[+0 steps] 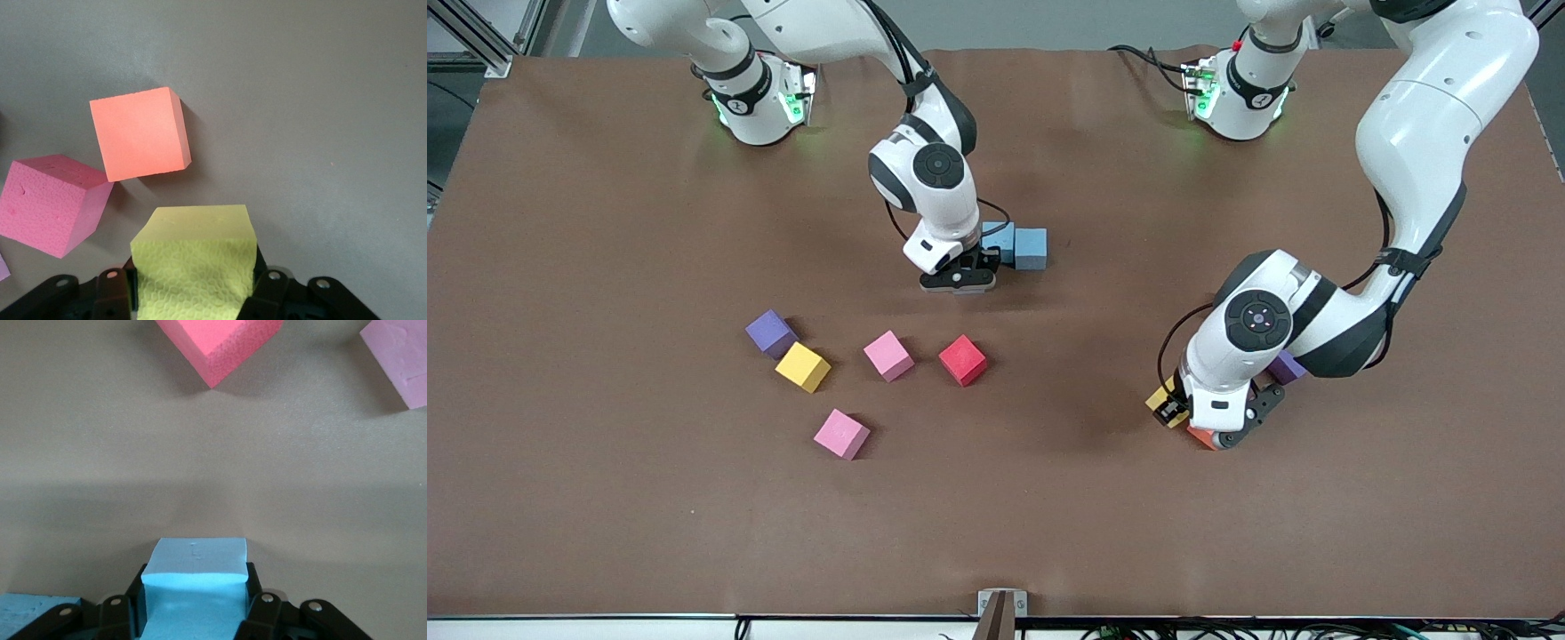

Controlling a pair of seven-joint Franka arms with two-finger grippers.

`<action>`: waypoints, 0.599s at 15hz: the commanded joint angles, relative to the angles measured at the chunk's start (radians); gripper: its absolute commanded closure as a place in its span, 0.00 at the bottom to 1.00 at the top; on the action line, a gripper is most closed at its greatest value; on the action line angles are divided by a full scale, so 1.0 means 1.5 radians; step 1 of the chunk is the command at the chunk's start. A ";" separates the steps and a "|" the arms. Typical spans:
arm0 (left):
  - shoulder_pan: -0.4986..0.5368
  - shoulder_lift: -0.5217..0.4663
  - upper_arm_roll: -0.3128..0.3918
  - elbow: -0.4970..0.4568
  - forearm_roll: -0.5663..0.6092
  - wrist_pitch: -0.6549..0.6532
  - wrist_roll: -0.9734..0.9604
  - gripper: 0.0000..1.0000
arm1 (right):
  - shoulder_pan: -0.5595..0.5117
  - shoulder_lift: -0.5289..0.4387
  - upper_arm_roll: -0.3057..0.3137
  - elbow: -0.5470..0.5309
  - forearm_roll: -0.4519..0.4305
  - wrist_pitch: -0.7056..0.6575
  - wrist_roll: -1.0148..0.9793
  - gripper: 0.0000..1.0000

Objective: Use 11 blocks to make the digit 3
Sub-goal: 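Lower the light blue cube beside the green cube and open the right gripper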

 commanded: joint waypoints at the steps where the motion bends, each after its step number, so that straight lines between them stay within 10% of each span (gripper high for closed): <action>1: -0.003 -0.008 0.003 0.006 -0.011 -0.012 0.000 0.60 | 0.012 0.038 0.015 -0.011 0.012 0.000 0.009 0.95; 9: -0.003 -0.007 0.003 0.006 -0.010 -0.012 0.001 0.60 | 0.012 0.038 0.015 -0.011 0.012 0.000 0.006 0.95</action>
